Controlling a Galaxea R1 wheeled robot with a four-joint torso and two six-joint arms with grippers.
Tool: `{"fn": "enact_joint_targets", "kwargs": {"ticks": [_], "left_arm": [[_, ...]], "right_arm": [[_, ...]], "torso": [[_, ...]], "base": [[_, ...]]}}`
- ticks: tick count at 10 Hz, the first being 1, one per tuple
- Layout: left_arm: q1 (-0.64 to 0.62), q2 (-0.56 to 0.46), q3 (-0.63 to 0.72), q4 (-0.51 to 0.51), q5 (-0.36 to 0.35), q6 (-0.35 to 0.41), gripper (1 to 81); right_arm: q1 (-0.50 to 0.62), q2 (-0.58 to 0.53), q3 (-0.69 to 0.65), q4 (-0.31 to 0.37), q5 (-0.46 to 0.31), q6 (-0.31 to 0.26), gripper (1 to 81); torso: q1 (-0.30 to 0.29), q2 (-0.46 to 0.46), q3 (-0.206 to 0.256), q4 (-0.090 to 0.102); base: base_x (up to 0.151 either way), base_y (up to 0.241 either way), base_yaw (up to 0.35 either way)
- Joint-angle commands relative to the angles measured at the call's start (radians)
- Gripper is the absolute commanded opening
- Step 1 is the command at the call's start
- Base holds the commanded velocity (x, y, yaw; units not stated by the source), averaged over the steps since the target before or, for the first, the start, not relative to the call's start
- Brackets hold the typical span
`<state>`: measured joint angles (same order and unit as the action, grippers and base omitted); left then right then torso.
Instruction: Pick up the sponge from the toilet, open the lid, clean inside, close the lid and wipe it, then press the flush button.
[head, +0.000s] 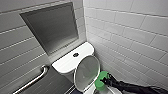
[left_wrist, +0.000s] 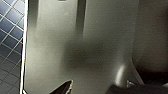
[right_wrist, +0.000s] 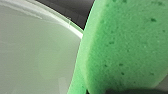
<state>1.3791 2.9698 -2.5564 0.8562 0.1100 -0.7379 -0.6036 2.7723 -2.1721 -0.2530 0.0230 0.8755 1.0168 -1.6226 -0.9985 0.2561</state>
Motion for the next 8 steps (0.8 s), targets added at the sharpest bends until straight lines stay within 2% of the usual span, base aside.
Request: {"fn": "enact_joint_targets", "kwargs": {"ticks": [1,4,6,8], "left_arm": [[-0.002,-0.017,-0.002,-0.005,0.060,-0.003,81.1],[0.013,-0.021,-0.002,-0.005,0.060,-0.003,81.1],[0.015,-0.020,-0.002,-0.005,0.059,-0.003,81.1],[0.016,-0.018,-0.002,0.000,0.023,-0.003,81.1]], "right_arm": [[0.066,0.012,-0.040,-0.019,0.002,-0.003,1.0],[0.052,-0.017,-0.009,-0.017,0.051,0.005,1.0],[0.050,-0.134,0.168,-0.019,0.045,0.010,1.0],[0.003,-0.224,0.232,-0.015,0.058,0.010,1.0]], "torso": [[0.000,0.000,0.000,0.000],[0.000,0.000,0.000,0.000],[0.000,0.000,0.000,0.000],[0.000,0.000,0.000,0.000]], "base": [[0.000,0.000,0.000],[0.000,0.000,0.000],[0.000,0.000,0.000],[0.000,0.000,0.000]]}}
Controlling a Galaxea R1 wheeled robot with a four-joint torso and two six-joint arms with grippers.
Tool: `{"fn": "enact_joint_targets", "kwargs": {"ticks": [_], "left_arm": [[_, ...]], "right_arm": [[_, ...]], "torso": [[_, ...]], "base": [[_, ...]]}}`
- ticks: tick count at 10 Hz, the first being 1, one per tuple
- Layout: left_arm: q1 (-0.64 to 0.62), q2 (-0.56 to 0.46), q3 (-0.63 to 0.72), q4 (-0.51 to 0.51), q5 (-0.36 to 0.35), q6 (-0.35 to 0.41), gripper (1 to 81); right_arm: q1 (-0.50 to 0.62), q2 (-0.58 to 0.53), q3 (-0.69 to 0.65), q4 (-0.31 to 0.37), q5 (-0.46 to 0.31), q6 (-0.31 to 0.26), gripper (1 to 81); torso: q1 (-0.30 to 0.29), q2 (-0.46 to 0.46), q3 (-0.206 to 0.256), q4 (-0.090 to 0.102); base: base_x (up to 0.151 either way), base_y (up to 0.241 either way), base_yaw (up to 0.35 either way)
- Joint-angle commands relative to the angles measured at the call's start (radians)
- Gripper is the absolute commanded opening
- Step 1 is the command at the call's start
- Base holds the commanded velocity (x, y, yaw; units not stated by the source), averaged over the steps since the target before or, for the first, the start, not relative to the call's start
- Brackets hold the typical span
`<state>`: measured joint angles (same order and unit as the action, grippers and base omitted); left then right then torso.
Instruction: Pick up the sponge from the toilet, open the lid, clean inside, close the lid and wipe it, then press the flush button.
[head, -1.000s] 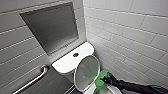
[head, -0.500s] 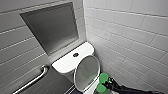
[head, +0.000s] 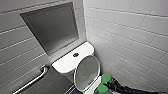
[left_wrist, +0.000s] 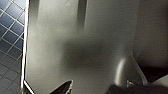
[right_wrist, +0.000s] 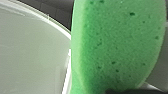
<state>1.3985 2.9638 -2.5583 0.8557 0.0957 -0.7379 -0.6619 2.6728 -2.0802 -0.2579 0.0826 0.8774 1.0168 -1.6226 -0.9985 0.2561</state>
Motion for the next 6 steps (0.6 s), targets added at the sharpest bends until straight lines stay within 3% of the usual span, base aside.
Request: {"fn": "enact_joint_targets", "kwargs": {"ticks": [1,2,6], "left_arm": [[-0.005,-0.011,0.000,0.003,0.038,-0.003,81.1],[-0.005,-0.012,0.000,0.002,0.038,-0.003,81.1],[-0.003,-0.012,0.000,-0.003,0.038,-0.003,81.1]], "right_arm": [[0.032,-0.135,0.131,-0.009,0.023,0.008,1.0],[0.003,-0.133,0.100,-0.009,0.064,0.008,1.0],[-0.067,-0.161,0.071,-0.006,0.111,0.008,1.0]], "torso": [[0.000,0.000,0.000,0.000],[0.000,0.000,0.000,0.000],[0.000,0.000,0.000,0.000]], "base": [[0.000,0.000,0.000],[0.000,0.000,0.000],[0.000,0.000,0.000]]}}
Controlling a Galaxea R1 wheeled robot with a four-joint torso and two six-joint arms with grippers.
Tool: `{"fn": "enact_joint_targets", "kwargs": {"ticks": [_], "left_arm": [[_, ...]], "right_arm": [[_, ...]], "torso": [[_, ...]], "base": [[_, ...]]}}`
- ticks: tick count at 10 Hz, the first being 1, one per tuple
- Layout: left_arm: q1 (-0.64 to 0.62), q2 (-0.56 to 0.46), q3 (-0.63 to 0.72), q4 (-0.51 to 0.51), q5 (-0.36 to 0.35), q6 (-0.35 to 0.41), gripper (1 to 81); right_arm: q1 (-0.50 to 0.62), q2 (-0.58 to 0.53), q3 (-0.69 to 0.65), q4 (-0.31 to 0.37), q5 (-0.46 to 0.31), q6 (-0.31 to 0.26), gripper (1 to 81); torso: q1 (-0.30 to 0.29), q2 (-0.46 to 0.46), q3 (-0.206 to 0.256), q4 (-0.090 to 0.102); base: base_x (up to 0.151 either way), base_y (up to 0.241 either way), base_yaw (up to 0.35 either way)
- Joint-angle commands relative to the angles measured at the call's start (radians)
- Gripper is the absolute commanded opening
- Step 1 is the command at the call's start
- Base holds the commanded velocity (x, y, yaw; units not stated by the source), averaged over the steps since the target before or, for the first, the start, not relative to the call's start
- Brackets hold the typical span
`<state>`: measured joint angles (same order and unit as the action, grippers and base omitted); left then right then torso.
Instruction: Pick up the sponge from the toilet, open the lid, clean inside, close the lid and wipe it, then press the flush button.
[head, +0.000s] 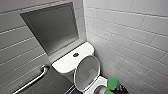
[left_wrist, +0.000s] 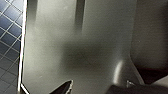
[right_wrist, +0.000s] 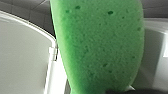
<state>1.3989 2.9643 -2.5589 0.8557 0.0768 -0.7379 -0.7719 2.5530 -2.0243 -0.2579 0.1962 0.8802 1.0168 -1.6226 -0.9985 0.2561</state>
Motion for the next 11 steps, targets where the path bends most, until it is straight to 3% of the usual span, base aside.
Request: {"fn": "enact_joint_targets", "kwargs": {"ticks": [1,7,11], "left_arm": [[-0.005,-0.011,0.000,-0.001,0.057,-0.003,81.1],[-0.005,-0.002,0.000,0.008,0.054,-0.003,81.1],[-0.004,-0.002,0.000,0.011,0.052,-0.003,81.1]], "right_arm": [[0.022,-0.084,0.070,-0.009,0.011,0.005,1.0],[-0.088,-0.353,0.351,0.005,0.103,0.003,1.0],[-0.217,-0.370,0.357,0.005,0.198,0.002,1.0]], "torso": [[0.000,0.000,0.000,0.000],[0.000,0.000,0.000,0.000],[0.000,0.000,0.000,0.000]], "base": [[0.000,0.000,0.000],[0.000,0.000,0.000],[0.000,0.000,0.000]]}}
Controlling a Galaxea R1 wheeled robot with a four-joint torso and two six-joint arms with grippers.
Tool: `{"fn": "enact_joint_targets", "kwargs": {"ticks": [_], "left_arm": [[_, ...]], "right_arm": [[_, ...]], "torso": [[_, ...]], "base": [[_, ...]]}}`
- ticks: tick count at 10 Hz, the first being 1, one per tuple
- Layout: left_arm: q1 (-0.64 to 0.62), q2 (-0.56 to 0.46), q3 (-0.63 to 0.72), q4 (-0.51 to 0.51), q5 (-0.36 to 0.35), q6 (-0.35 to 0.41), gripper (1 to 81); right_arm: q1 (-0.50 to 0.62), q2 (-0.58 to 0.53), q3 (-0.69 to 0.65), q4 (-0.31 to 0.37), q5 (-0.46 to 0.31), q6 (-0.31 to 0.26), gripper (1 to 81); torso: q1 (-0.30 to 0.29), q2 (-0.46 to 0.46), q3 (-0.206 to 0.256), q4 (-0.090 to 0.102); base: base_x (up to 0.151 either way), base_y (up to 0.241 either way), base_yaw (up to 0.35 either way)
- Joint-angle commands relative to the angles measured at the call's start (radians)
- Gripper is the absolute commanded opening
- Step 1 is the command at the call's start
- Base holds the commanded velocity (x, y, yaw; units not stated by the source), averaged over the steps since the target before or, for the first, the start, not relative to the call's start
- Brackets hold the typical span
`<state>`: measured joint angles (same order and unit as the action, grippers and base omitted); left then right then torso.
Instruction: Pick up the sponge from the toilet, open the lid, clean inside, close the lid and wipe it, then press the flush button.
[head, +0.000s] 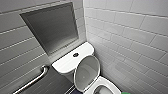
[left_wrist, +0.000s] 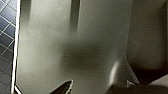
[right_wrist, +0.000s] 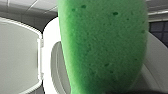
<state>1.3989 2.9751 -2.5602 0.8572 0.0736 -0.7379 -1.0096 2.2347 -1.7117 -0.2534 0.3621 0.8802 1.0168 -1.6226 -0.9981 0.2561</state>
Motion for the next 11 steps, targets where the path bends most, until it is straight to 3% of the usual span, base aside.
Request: {"fn": "enact_joint_targets", "kwargs": {"ticks": [1,4,6,7,9,11], "left_arm": [[-0.002,-0.013,0.001,0.009,0.051,-0.002,81.1],[-0.004,-0.010,0.001,0.011,0.032,-0.002,81.1],[-0.004,-0.005,0.001,0.022,0.032,-0.002,81.1],[-0.004,-0.004,0.001,0.023,0.026,-0.002,81.1],[-0.004,-0.008,0.001,0.022,0.026,-0.003,81.1],[-0.004,-0.010,0.001,0.017,0.026,-0.003,81.1]], "right_arm": [[-0.002,-0.060,0.057,-0.001,0.041,-0.001,1.0],[-0.065,-0.119,0.124,-0.007,0.083,-0.006,1.0],[-0.007,-0.159,0.199,-0.038,0.067,-0.015,1.0],[0.059,-0.143,0.204,-0.064,0.019,-0.015,1.0],[0.200,-0.068,0.204,-0.105,-0.179,-0.014,1.0],[0.294,0.031,0.172,-0.135,-0.299,-0.014,1.0]], "torso": [[0.000,0.000,0.000,0.000],[0.000,0.000,0.000,0.000],[0.000,0.000,0.000,0.000],[0.000,0.000,0.000,0.000],[0.000,0.000,0.000,0.000],[0.000,0.000,0.000,0.000]], "base": [[0.000,0.000,0.000],[0.000,0.000,0.000],[0.000,0.000,0.000],[0.000,0.000,0.000],[0.000,0.000,0.000],[0.000,0.000,0.000]]}}
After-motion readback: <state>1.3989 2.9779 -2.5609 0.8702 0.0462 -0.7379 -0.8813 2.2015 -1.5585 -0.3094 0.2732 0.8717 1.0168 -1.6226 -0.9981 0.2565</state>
